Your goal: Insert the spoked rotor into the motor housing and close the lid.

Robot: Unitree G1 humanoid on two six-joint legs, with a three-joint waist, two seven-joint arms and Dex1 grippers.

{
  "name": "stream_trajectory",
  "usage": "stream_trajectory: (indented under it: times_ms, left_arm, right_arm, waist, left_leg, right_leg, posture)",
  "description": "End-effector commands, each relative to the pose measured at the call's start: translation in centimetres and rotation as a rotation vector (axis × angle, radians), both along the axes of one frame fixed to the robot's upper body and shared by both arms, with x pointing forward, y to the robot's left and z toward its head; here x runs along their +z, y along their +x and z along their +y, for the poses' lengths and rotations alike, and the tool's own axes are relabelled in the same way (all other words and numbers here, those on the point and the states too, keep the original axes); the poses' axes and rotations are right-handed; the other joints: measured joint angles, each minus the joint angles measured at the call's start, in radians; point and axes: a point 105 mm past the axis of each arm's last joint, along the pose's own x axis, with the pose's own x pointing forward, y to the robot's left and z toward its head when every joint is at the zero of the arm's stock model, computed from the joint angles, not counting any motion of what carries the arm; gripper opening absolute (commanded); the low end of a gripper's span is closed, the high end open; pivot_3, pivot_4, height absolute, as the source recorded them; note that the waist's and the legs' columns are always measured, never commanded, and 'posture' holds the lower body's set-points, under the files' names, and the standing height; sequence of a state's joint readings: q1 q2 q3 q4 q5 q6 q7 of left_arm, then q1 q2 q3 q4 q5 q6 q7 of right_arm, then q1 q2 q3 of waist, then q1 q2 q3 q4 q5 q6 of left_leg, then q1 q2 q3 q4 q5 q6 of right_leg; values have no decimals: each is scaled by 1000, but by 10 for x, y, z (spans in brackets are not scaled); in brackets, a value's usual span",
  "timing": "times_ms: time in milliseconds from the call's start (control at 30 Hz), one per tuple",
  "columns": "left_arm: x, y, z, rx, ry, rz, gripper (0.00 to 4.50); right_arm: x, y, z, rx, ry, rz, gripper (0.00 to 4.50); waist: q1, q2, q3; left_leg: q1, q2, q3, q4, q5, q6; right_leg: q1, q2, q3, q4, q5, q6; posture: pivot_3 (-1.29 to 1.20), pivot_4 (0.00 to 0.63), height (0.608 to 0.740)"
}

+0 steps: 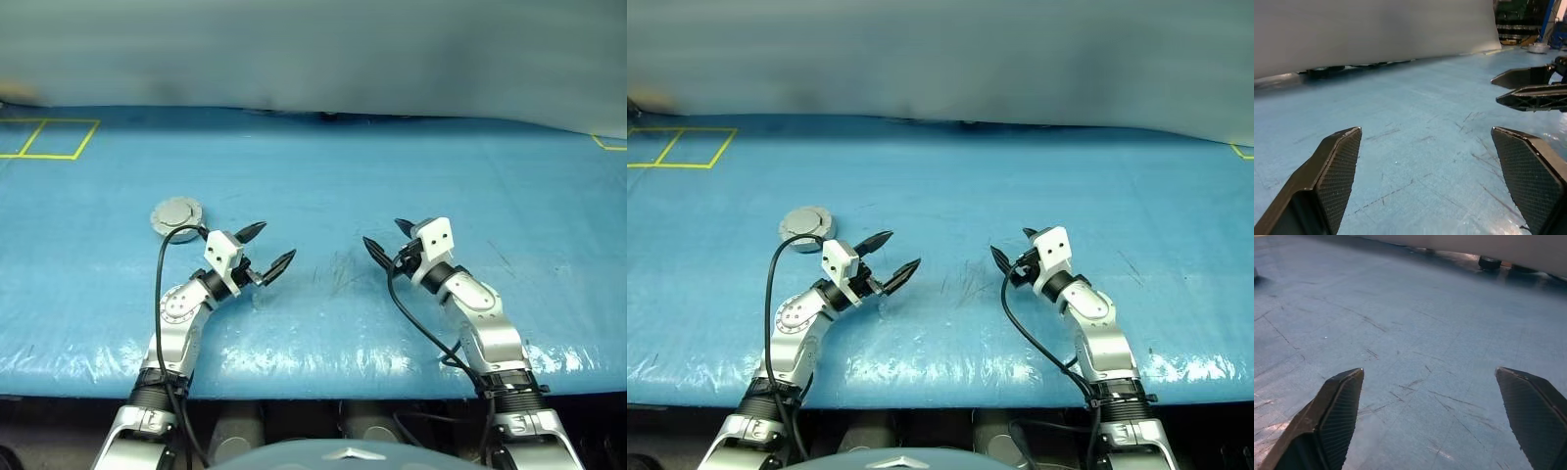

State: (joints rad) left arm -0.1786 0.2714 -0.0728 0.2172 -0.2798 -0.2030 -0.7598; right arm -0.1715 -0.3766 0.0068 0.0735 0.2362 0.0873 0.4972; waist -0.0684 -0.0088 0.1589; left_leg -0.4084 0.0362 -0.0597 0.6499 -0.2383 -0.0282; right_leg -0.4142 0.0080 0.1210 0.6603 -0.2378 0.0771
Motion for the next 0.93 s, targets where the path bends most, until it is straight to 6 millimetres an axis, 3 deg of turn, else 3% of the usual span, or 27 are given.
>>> stream_trajectory:
  times_ms: [33,933]
  left_arm:
    - [3,-1,-3,-25,21,-14,4500]
    - [-6,0,-3,0,39,4,4500]
  right_arm:
    - [9,0,-3,11,-24,-40,4465]
    - [5,1,-1,-9,-72,-33,4465]
  waist:
    - [2,0,0]
    - [4,0,0]
  left_leg:
    - [0,0,0,0,0,0]
    - [1,0,0,0,0,0]
  right_leg:
    - [0,0,0,0,0,0]
    - [1,0,0,0,1,-2]
  posture:
    - [0,150,740]
    - [0,150,740]
